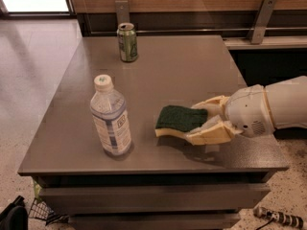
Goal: Move sponge near blue plastic bottle
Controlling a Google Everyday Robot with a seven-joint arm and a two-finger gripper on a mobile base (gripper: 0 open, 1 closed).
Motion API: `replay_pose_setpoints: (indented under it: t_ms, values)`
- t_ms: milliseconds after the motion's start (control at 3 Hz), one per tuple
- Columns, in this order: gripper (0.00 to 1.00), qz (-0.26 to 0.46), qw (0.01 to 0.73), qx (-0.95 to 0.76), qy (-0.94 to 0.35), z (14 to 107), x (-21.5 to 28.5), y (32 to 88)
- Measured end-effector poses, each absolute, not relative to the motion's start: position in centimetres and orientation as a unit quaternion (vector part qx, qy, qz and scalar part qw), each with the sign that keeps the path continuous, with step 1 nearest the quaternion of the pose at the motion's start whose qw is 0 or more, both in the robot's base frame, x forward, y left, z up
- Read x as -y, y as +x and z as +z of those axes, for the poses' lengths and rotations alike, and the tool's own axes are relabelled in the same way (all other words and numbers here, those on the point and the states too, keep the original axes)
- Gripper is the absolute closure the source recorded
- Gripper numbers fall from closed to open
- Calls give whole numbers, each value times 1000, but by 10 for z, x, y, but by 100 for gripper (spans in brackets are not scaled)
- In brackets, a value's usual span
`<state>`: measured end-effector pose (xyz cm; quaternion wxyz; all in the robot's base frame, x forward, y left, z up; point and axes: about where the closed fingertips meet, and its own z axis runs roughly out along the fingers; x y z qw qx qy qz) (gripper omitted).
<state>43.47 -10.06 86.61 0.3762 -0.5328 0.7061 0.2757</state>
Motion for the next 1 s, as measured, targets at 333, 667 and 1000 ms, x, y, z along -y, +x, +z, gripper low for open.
replay_pose_setpoints:
  t_ms: [333, 667, 1000]
  values:
    - [8, 275, 376, -705, -535, 867, 99, 434]
    - [0, 274, 376, -704, -536, 868, 97, 433]
    - [0, 274, 376, -704, -536, 868, 97, 433]
